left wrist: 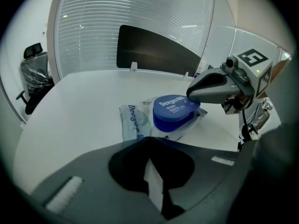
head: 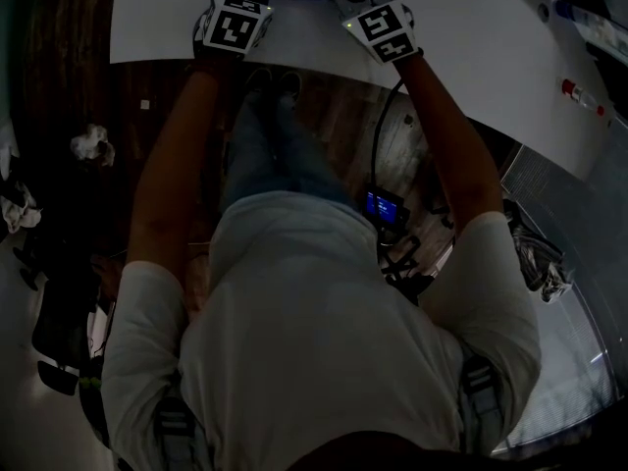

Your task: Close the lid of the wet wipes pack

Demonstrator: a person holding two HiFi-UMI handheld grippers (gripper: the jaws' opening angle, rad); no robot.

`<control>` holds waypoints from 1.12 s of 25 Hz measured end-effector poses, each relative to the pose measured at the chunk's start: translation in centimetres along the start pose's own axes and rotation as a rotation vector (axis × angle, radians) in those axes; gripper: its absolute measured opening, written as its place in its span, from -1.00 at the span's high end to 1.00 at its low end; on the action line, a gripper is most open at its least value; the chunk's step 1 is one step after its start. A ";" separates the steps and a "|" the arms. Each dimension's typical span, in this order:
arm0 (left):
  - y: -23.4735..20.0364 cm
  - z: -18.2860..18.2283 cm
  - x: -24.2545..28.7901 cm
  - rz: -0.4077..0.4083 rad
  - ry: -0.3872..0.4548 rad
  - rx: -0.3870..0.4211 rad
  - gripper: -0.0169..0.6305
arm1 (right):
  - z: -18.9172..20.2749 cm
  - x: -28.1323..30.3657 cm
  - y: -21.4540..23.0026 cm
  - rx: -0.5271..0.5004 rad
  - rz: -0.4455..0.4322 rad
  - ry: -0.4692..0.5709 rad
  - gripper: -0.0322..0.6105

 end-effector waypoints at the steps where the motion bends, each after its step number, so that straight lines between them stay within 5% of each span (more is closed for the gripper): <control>1: 0.0 0.0 0.0 0.000 0.001 0.001 0.94 | 0.1 0.3 -0.6 -0.027 -0.006 -0.018 0.90; 10: 0.0 0.1 -0.1 0.000 0.004 0.001 0.94 | 0.4 2.9 -3.0 -0.086 -0.019 -0.150 0.90; 28: 0.0 -0.4 0.0 0.005 0.014 -0.004 0.94 | 1.3 4.2 -1.9 -0.009 -0.011 -0.174 0.90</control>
Point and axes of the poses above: the fingertips, and each gripper's own axes: x forward along the fingers, y to its right, z out of its underside, the point moved 3 cm from there along -x, backward along the fingers, and after that the axes turned 14 degrees about -z, right-handed, at the moved point
